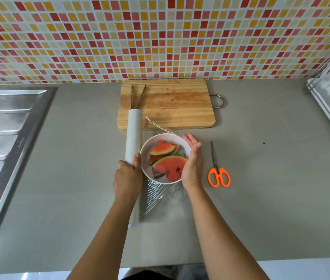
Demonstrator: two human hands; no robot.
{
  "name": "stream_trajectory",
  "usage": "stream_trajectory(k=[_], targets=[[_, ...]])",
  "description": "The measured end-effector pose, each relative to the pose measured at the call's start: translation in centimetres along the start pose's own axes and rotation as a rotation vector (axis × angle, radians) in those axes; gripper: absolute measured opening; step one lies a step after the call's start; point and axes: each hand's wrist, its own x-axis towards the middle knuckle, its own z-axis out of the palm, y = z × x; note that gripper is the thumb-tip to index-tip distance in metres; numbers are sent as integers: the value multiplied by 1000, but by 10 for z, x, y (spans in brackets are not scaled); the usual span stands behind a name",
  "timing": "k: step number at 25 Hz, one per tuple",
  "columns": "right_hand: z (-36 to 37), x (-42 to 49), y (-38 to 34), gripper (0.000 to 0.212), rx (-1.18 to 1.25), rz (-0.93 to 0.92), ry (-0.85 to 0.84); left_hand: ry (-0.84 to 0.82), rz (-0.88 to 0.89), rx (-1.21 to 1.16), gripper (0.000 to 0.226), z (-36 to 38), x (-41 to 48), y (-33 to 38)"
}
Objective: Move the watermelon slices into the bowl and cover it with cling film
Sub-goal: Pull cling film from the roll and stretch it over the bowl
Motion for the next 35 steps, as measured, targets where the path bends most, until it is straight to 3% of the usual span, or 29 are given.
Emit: stream_trajectory(k=[8, 18, 24, 35], targets=[[4, 2, -2, 72, -87, 105, 128, -14, -4, 0, 54, 2, 2, -1], [3, 4, -4, 68, -201, 119, 154, -70, -29, -47, 56, -1, 2, 1], [2, 0, -8, 56, -167, 115, 130, -131, -76, -142, 43, -13, 8, -1], [3, -2, -8, 56, -195, 117, 128, -62, 7, 73, 59, -23, 11, -14]])
